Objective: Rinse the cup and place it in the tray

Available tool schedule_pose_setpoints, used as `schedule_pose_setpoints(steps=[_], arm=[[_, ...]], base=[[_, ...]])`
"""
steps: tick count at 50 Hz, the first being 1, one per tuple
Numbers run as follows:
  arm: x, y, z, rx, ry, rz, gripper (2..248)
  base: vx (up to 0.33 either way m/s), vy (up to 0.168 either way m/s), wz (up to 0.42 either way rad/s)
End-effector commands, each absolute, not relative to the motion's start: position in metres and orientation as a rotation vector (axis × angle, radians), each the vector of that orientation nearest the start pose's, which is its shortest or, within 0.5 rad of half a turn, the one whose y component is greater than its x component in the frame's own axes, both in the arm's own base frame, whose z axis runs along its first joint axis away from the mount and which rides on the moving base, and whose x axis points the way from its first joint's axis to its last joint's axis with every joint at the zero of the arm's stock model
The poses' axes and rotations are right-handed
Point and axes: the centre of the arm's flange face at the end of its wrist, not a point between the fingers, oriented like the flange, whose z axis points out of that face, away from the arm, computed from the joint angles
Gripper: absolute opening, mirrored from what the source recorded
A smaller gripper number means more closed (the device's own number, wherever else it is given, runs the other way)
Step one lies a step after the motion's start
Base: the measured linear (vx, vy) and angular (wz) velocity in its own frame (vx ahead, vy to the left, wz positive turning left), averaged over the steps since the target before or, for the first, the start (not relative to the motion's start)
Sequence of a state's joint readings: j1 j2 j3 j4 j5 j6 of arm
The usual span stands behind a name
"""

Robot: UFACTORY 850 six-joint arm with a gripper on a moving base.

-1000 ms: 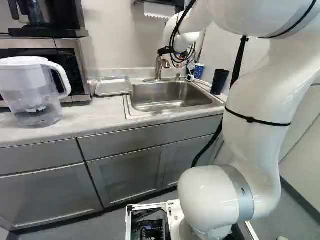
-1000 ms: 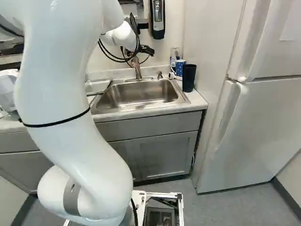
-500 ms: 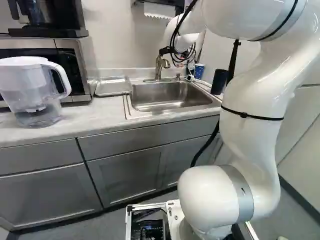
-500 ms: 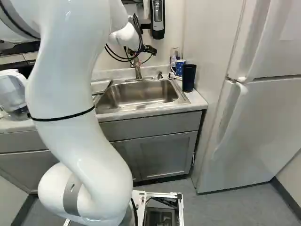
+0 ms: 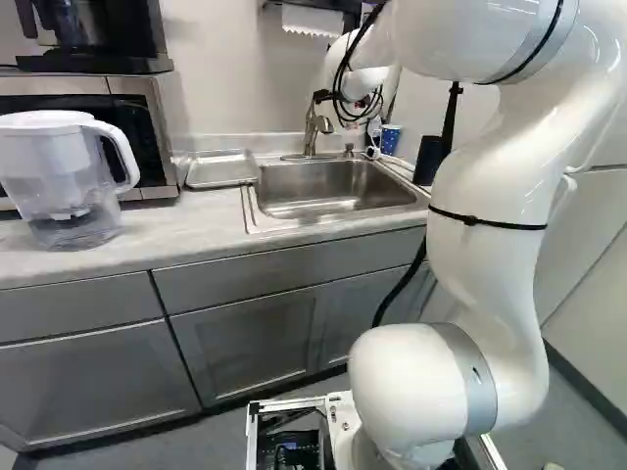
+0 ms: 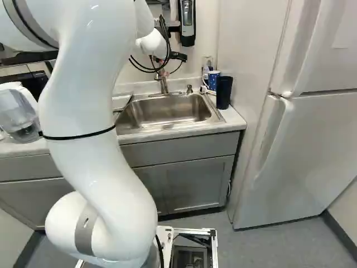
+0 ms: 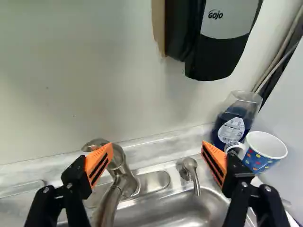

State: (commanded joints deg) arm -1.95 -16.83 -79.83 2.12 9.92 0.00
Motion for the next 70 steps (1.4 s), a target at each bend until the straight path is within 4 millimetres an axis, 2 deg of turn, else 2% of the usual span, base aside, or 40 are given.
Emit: schedule_pose_setpoints(steps=[28,45,70], arm=[[0.648,-0.023,0.658,-2.452,0.095,-1.972,247],[0.648,-0.023,0.659,-2.448,0.095,-1.977,247],[0.624,-0.023,0.66,-2.456,0.096,-1.968,247]], base=[[0.0,0.0,0.0],[0.0,0.0,0.0],[0.0,0.0,0.0]])
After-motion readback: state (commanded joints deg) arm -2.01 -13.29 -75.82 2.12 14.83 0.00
